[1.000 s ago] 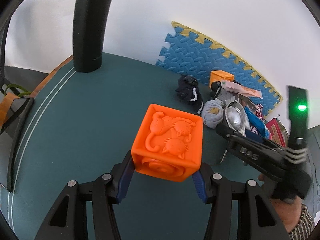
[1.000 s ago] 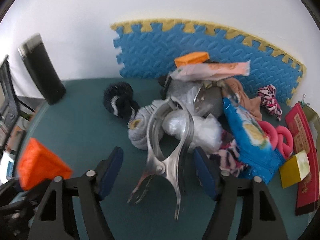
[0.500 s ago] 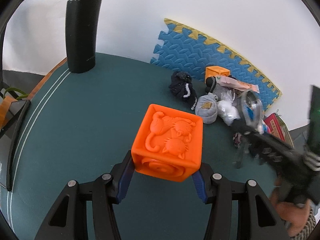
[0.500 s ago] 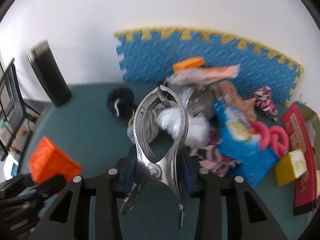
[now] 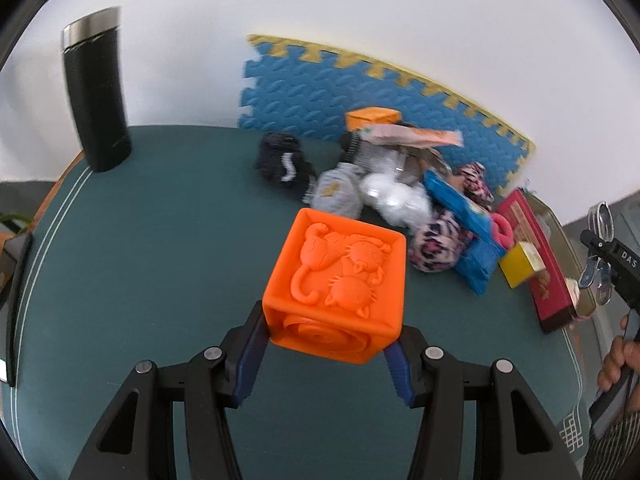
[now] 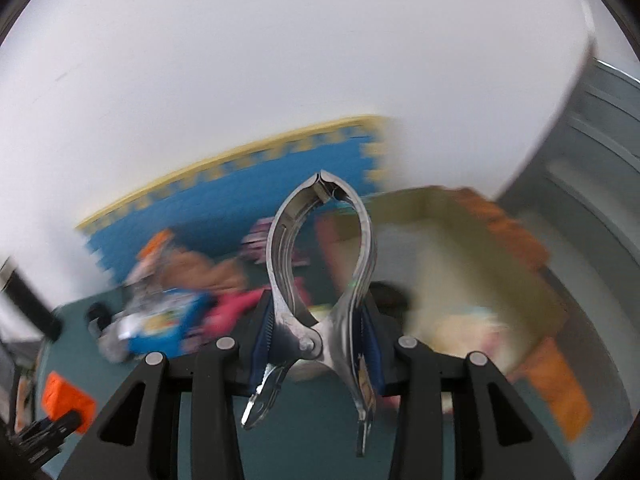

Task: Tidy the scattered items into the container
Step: 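Carry the clamp and cube over the red tin and release both inside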

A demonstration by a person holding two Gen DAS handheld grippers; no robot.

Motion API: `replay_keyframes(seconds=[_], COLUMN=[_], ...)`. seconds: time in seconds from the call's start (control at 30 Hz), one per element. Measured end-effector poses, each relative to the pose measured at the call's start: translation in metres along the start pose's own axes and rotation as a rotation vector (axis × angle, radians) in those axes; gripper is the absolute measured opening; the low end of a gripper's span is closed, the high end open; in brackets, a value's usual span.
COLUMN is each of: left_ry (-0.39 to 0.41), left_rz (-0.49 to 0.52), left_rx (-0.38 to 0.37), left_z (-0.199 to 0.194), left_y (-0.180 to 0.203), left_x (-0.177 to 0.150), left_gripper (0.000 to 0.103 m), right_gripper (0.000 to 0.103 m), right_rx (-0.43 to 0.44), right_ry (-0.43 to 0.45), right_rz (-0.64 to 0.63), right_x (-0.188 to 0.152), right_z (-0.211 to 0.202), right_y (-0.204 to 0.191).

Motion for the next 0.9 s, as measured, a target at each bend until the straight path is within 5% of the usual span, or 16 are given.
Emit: replay_keyframes(seconds=[0.23, 0.67, 0.73, 0.8, 0.9], left_ry=[-0.013, -0.03, -0.036, -0.041, -0.045], left_rz=[0.059, 0.124, 0.136, 0.147, 0.167], left_rx=[0.021, 0.056, 0.055, 0.052, 0.048], left_z=[-0.002, -0.004, -0.003, -0.001, 0.0], left_y=[0.028, 0.054, 0.059, 0.065, 0.075], left_x=[-0.005, -0.009, -0.011, -0.012, -0.012], left_gripper=[0.055, 0.055, 0.055, 0.055, 0.055], right_gripper=[0.043, 0.045, 0.049, 0.066, 0.072], right_rx=[-0.082, -0.042, -0.039, -0.033, -0.024], right_ry=[-0.015, -0.122, -0.125, -0.119, -0.092], right_rz=[0.086, 0.161, 0.167, 0.181, 0.204], right_x=[0.019, 0.004, 0.001, 0.001, 0.002], right_z=[0.01, 0.054, 0.054, 0.05, 0.041], right_y=[0.076, 0.098, 0.102, 0.106, 0.112])
Point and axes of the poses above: each gripper's, at about its wrist camera, not at the fingertips, and z roughly the way its jaws point, y to its right, x to its top, the point moved 9 cm from there along z, roughly the way its jaws point, and after that the axes turned 8 degrees about -y, right-handed, at the moved point
